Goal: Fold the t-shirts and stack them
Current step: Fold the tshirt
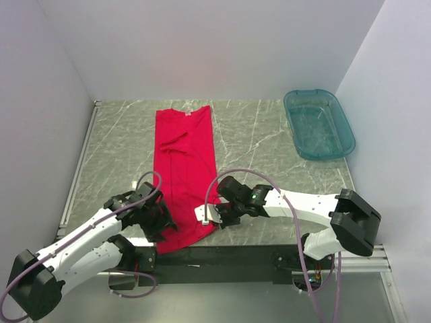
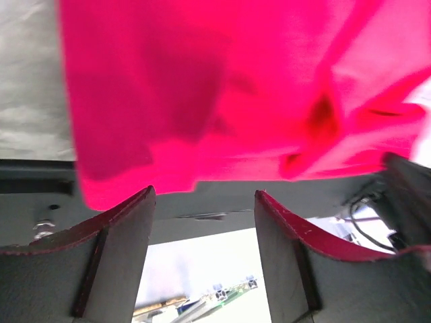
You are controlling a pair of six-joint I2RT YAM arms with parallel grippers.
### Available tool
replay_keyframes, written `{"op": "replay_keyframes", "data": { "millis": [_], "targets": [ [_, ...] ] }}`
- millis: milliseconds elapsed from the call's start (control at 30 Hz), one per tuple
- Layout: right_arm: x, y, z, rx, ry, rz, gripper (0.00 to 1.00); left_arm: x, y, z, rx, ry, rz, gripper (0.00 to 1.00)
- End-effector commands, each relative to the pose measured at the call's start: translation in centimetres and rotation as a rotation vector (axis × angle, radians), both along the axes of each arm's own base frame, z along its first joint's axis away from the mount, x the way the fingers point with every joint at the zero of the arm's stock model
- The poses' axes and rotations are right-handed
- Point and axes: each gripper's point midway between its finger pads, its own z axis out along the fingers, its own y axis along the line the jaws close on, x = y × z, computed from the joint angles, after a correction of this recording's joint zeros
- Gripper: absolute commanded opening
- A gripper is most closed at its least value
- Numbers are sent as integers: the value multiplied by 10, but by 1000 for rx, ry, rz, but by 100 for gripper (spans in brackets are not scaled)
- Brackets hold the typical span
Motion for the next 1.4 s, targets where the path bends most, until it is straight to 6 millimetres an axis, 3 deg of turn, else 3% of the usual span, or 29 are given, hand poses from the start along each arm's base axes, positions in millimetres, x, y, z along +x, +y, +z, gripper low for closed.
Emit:
{"op": "replay_keyframes", "data": {
  "millis": [0, 33, 100, 133, 167, 233, 267, 333, 400, 433, 467, 500, 533, 600, 633, 667, 700, 733, 800, 833, 900, 933, 967, 1000, 1033, 1067, 1133, 1167, 1367],
  "targets": [
    [-5, 6, 19, 43, 4, 65, 7, 25, -14, 23, -51, -129, -47, 66],
    [-15, 0, 14, 7, 23, 110, 9, 25, -10, 22, -19, -128, -66, 67],
    [-28, -1, 13, -17, 66, 171, 37, 40, -16, 42, -37, -205, -79, 68],
    [-34, -4, 13, -32, 86, 192, 57, 52, -16, 51, -33, -263, -81, 69],
    [-35, -2, 17, -21, 95, 195, 88, 67, -22, 70, -55, -334, -80, 70],
    [-26, 6, 33, 39, 88, 145, 94, 95, -18, 85, -32, -424, -81, 71],
    [-10, 4, 39, 62, 80, 85, 96, 111, -17, 97, -35, -474, -76, 72],
    [16, 7, 59, 152, 60, -28, 96, 155, -3, 107, -38, -586, -36, 72],
    [57, -6, 75, 218, -4, -210, 96, 189, 9, 115, -17, -685, -10, 75],
    [81, -3, 93, 307, -37, -328, 96, 208, 16, 106, 23, -700, -14, 76],
    [95, -8, 102, 353, -56, -409, 96, 234, 20, 119, 32, -770, 19, 76],
    [118, -25, 115, 406, -82, -523, 96, 252, 32, 119, 40, -791, 50, 75],
    [142, -32, 130, 470, -84, -708, 96, 272, 37, 102, 80, -779, 35, 75],
    [166, -50, 138, 480, -27, -851, 100, 311, 52, 111, 70, -825, 59, 74],
    [145, -48, 130, 440, 112, -762, 95, 324, 56, 81, 87, -768, 29, 73],
    [140, -47, 130, 440, 178, -731, 86, 344, 61, 90, 97, -784, 34, 73],
    [137, -48, 130, 441, 220, -708, 84, 356, 72, 84, 104, -777, 39, 68],
    [138, -55, 129, 448, 217, -689, 84, 365, 71, 63, 82, -737, 9, 67],
    [129, -56, 129, 473, 216, -653, 84, 388, 78, 65, 57, -755, 17, 63],
    [130, -57, 129, 477, 202, -648, 84, 397, 87, 47, 43, -727, 18, 61],
    [129, -56, 130, 476, 205, -643, 84, 418, 90, 55, 16, -761, -10, 61],
    [129, -57, 129, 471, 211, -643, 84, 419, 90, 35, 12, -717, -40, 61],
    [130, -57, 129, 468, 213, -644, 84, 435, 92, 45, 22, -741, -51, 60],
    [129, -57, 129, 469, 218, -643, 84, 438, 89, 40, 9, -727, -69, 59],
    [129, -56, 130, 473, 215, -640, 84, 441, 89, 20, 4, -690, -91, 56],
    [130, -59, 131, 478, 210, -645, 84, 450, 90, 23, 13, -683, -96, 56],
    [130, -60, 131, 482, 210, -645, 84, 454, 93, 4, 28, -647, -101, 55],
    [130, -61, 133, 489, 208, -648, 84, 460, 95, 6, 37, -646, -102, 54],
    [133, -66, 135, 502, 219, -660, 84, 478, 96, -17, 36, -593, -123, 39]
  ]
}}
